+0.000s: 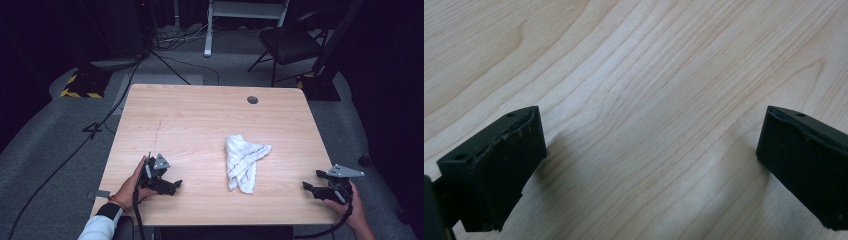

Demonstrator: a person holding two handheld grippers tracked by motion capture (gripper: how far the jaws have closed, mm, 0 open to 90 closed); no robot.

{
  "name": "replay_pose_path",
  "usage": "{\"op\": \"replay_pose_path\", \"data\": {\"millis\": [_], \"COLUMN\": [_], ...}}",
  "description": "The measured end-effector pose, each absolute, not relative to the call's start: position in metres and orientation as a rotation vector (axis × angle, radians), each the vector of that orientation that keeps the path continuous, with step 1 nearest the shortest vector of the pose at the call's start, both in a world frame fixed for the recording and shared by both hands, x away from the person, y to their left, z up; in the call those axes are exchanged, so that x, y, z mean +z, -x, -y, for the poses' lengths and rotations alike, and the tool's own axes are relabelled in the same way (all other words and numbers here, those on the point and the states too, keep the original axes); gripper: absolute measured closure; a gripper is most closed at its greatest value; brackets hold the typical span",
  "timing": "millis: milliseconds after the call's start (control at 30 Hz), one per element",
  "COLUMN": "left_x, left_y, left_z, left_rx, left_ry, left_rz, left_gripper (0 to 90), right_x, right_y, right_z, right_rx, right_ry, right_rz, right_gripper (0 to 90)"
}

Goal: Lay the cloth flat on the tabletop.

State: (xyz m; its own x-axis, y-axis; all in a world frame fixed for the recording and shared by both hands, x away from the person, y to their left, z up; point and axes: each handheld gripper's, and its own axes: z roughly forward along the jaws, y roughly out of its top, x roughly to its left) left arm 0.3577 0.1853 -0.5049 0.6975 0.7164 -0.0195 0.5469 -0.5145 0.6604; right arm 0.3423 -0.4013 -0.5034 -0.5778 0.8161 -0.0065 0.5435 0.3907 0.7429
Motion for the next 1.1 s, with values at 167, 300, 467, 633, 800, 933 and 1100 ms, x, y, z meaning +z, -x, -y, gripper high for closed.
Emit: {"op": "replay_pose_path", "data": {"millis": [167,300,467,633,800,933,1100], "left_x": [-0.505,-0.505,-0.505,-0.505,-0.505,-0.505,-0.505], "left_y": [-0.359,-0.358,-0.359,-0.362,-0.364,-0.365,-0.367], "left_z": [-0.18,-0.18,-0.18,-0.179,-0.174,-0.161,-0.127], "left_rx": [0.335,0.334,0.329,0.313,0.306,0.296,0.255], "left_ry": [-2.26,-2.259,-2.266,-2.281,-2.286,-2.296,-2.324], "left_rz": [-0.94,-0.941,-0.928,-0.878,-0.861,-0.832,-0.722], "left_gripper": [0.0,0.3,0.3,0.3,0.3,0.3,0.3], "right_x": [-0.503,-0.503,-0.5,-0.491,-0.475,-0.469,-0.481], "right_y": [-0.343,-0.344,-0.35,-0.351,-0.349,-0.348,-0.348], "right_z": [0.401,0.4,0.39,0.357,0.319,0.279,0.241], "right_rx": [1.005,1.003,0.999,1.011,1.017,1.048,1.053], "right_ry": [-1.171,-1.161,-1.096,-0.936,-0.771,-0.625,-0.509], "right_rz": [-2.294,-2.307,-2.361,-2.446,-2.502,-2.557,-2.649], "right_gripper": [18.4,18.0,22.8,30.0,37.1,41.1,43.7]}}
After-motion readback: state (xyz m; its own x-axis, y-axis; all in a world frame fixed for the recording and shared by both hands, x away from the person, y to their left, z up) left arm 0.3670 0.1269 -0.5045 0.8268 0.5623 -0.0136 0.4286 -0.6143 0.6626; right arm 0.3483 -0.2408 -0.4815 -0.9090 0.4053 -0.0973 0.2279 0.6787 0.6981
